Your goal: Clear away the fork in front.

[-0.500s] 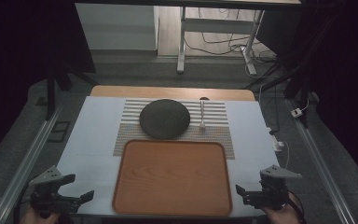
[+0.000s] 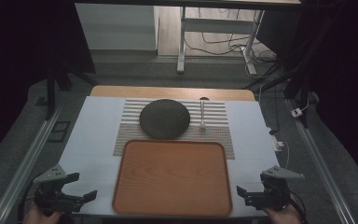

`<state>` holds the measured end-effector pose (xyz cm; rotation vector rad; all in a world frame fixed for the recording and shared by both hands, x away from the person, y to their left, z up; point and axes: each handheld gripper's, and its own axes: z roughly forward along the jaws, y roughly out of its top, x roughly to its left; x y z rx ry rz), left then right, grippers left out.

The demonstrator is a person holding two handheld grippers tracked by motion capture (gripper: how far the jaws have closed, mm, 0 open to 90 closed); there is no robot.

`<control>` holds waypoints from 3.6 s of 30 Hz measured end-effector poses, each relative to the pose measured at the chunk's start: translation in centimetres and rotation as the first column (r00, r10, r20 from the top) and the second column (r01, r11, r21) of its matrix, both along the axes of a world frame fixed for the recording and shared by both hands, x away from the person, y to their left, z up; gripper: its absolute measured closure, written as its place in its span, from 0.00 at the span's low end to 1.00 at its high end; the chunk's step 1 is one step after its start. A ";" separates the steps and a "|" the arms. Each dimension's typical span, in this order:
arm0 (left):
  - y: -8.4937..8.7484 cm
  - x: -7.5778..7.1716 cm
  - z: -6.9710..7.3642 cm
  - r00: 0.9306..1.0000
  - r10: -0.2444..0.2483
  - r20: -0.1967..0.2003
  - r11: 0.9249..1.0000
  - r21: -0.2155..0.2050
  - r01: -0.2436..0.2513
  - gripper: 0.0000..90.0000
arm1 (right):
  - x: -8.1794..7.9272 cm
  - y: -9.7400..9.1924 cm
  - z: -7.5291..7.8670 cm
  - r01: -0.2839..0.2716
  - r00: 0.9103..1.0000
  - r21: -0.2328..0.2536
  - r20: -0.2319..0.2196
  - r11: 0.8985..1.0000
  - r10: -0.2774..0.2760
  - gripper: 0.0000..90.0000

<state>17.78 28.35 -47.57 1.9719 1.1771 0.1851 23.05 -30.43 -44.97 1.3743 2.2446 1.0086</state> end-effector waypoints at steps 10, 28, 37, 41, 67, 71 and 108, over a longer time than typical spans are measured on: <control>-0.1 0.3 -0.1 1.000 -0.013 -0.021 1.000 -0.003 0.013 0.00 | 0.1 0.1 -0.1 -0.004 1.000 -0.009 -0.017 1.000 0.004 0.00; 0.0 0.4 -0.1 1.000 -0.005 -0.030 1.000 -0.004 0.005 0.00 | -0.1 0.9 0.1 -0.054 0.998 -0.002 0.040 0.999 0.054 0.00; 0.0 0.5 -0.2 0.999 -0.005 -0.035 1.000 -0.009 0.005 0.00 | 0.2 1.6 0.1 -0.111 0.993 0.016 0.040 0.994 0.110 0.00; 0.0 0.5 -0.2 0.999 -0.005 -0.037 1.000 -0.008 0.005 0.01 | 0.4 1.8 0.1 -0.115 0.993 0.027 0.032 0.993 0.114 0.00; 0.0 0.6 -0.2 0.999 -0.003 -0.040 1.000 -0.008 0.003 0.01 | 3.0 3.9 -0.6 -0.177 0.984 -0.034 0.004 0.984 0.178 0.00; 0.0 0.6 -0.2 0.999 -0.003 -0.040 1.000 -0.006 0.003 0.01 | 3.7 4.4 -0.7 -0.173 0.985 -0.054 0.004 0.983 0.174 0.00; 0.0 0.7 -0.2 0.999 0.002 -0.048 1.000 -0.006 -0.002 0.01 | 7.5 10.0 -2.1 -0.284 0.947 -0.396 0.024 0.873 0.319 0.00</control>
